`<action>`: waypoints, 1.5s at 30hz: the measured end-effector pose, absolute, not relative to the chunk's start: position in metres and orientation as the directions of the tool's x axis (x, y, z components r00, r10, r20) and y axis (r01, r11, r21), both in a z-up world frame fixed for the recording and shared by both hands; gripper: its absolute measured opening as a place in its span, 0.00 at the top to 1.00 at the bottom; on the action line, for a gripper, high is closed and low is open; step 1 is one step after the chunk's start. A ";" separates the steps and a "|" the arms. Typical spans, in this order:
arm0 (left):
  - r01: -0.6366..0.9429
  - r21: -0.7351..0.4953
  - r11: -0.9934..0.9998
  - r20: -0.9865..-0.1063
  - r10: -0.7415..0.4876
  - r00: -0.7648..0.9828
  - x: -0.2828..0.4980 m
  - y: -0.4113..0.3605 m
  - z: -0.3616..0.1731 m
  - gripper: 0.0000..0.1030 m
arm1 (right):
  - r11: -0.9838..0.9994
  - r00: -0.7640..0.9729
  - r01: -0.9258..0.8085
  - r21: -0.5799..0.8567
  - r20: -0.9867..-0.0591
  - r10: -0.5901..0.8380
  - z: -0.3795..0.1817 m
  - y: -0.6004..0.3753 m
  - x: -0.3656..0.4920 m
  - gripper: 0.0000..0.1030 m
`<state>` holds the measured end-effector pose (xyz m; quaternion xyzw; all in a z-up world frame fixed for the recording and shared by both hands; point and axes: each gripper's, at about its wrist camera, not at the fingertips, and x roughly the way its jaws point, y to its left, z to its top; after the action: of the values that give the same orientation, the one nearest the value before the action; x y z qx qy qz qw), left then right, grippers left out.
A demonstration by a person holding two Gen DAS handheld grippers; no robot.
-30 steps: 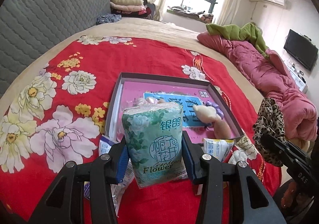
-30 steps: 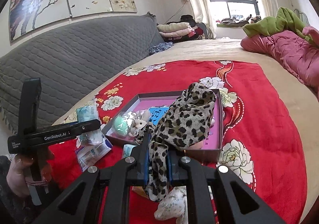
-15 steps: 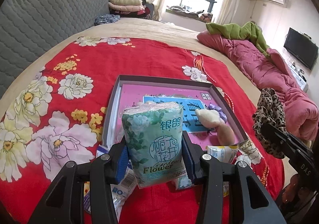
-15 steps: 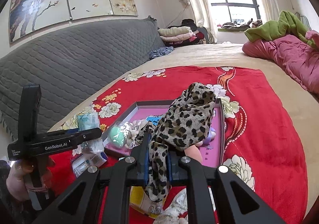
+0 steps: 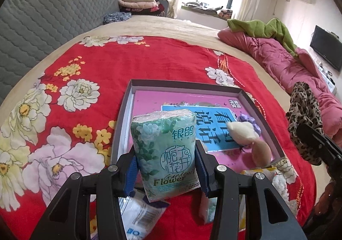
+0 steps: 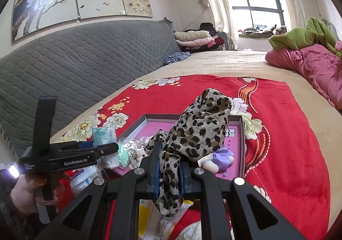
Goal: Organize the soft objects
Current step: 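Carry the leopard cloth over the box with the right tool while the left tool carries the tissue pack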
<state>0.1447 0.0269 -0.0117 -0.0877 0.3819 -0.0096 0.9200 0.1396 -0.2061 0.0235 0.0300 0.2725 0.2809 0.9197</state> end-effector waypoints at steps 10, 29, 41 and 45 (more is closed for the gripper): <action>-0.038 -0.164 0.986 -0.713 -0.092 0.695 0.168 0.026 -0.024 0.53 | 0.835 0.674 -0.522 0.173 -0.515 0.529 0.018 -0.192 0.167 0.87; -0.034 -0.149 0.988 -0.736 -0.088 0.671 0.182 0.026 -0.036 0.53 | 0.832 0.608 -0.531 0.158 -0.614 0.504 -0.008 -0.177 0.186 0.87; -0.016 -0.145 0.989 -0.735 -0.097 0.671 0.184 0.022 -0.036 0.53 | 0.839 0.574 -0.534 0.103 -0.685 0.449 -0.025 -0.165 0.188 0.85; -0.014 -0.144 0.989 -0.734 -0.097 0.673 0.184 0.020 -0.037 0.53 | 0.844 0.570 -0.524 0.115 -0.688 0.448 -0.027 -0.167 0.190 0.85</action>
<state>0.1837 0.0202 -0.0367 -0.0691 0.4040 -0.0228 0.9119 0.1903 -0.1674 -0.0273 -0.0509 0.3732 0.2747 0.8847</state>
